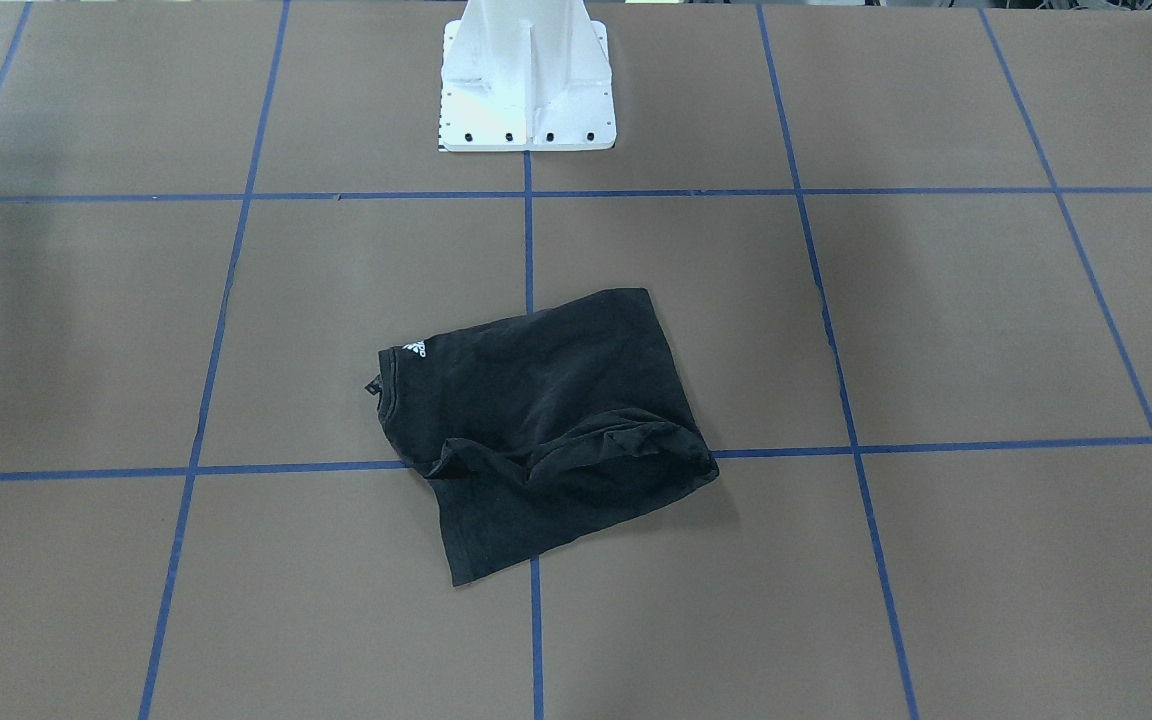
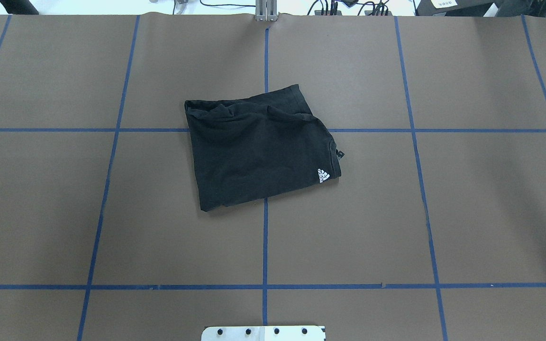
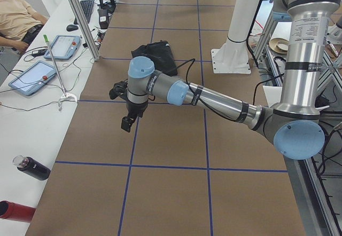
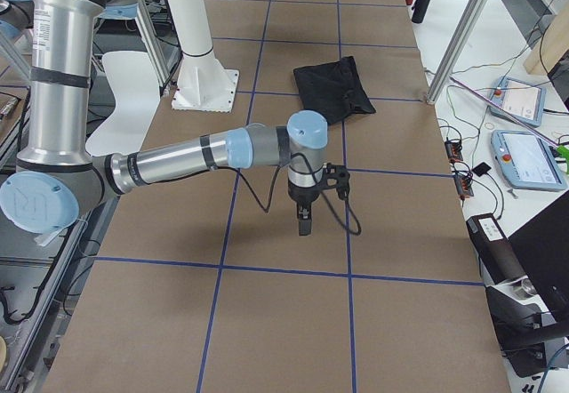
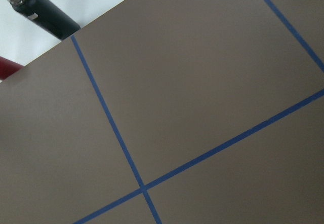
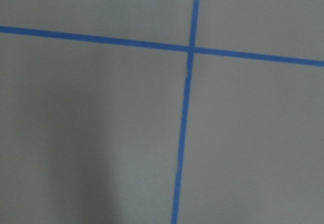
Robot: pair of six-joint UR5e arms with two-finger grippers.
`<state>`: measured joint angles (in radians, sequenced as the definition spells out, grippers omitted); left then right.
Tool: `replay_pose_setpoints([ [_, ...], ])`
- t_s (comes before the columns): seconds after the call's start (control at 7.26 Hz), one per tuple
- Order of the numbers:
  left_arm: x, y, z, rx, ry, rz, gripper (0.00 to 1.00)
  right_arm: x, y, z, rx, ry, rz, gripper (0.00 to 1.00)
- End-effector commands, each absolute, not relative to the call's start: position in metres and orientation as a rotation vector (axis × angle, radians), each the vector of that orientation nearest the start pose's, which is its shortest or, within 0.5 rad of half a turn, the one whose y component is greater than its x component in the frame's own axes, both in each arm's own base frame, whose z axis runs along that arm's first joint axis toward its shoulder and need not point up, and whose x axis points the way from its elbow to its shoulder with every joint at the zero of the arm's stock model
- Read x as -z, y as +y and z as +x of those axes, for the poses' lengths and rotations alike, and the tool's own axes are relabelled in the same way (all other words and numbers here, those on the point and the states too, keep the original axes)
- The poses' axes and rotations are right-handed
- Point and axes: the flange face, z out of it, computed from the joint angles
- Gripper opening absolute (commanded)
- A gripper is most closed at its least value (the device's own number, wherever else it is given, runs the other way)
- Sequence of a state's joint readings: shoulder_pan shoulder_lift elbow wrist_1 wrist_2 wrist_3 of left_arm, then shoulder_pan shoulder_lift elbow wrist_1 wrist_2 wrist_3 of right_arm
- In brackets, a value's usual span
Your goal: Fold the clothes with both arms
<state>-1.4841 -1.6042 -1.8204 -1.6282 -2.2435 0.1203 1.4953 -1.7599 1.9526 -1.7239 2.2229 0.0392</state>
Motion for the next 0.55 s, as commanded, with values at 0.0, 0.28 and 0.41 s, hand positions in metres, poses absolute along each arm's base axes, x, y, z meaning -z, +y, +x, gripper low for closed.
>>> replay_pose_setpoints([
  [0.0, -0.57, -0.499, -0.042, -0.317, 0.697, 0.276, 1.0, -0.628, -0.368, 0.078, -0.043, -0.658, -0.069, 1.0],
  [0.28, -0.588, -0.481, -0.054, -0.331, 0.693, 0.273, 1.0, -0.634, -0.363, 0.08, -0.032, -0.652, -0.036, 1.0],
  [0.41, -0.589, -0.48, -0.054, -0.329, 0.704, 0.271, 1.0, -0.639, -0.365, 0.08, -0.022, -0.652, -0.005, 1.0],
])
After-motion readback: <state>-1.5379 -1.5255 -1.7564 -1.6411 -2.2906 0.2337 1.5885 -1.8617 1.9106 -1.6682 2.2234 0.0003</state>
